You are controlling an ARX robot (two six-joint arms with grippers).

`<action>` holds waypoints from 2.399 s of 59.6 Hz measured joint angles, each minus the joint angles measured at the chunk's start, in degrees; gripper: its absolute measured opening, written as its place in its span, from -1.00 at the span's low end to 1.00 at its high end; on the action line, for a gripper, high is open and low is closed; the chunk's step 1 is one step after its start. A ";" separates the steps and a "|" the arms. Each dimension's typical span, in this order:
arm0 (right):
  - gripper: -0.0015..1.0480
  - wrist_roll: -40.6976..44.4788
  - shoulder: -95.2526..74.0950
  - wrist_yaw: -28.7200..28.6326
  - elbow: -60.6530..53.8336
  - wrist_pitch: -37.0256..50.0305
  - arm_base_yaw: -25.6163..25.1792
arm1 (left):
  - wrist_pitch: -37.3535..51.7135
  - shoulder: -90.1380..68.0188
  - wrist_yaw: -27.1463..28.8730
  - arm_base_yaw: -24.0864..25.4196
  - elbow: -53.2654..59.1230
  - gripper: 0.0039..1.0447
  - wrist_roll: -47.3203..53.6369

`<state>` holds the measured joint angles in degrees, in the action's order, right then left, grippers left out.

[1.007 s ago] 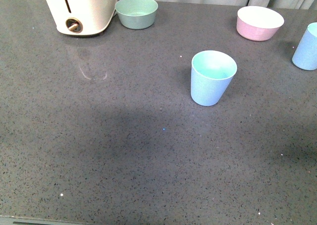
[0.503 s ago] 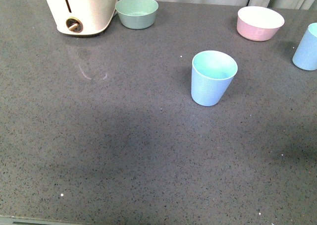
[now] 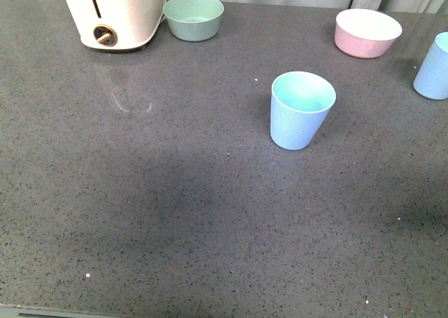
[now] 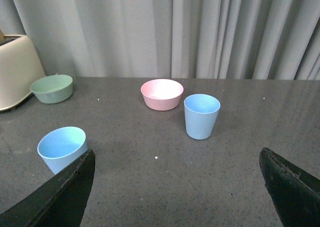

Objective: Stack blue cups with both arms

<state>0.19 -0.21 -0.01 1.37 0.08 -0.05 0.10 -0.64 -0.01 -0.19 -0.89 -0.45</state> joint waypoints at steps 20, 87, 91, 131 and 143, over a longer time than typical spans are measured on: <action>0.83 7.34 -42.88 -29.09 17.09 3.52 -22.08 | -0.02 0.02 0.00 0.00 0.00 0.44 0.00; 0.83 45.18 -121.11 -20.52 78.60 -5.44 -9.40 | -0.02 0.02 0.00 0.00 0.00 0.84 0.15; 0.83 45.64 -121.72 -20.39 79.23 -6.03 -9.33 | -0.02 0.02 0.00 0.00 0.00 0.84 0.15; -0.97 49.77 -122.25 -23.54 81.64 -13.53 -12.79 | -0.02 0.02 0.00 0.00 0.00 0.84 0.15; -0.97 53.46 -112.65 -31.69 74.82 -17.44 -13.66 | -0.02 0.02 0.00 0.00 0.00 0.84 0.15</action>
<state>53.65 -112.86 -31.70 76.18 -17.37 -13.72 0.08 -0.62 -0.01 -0.19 -0.89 -0.30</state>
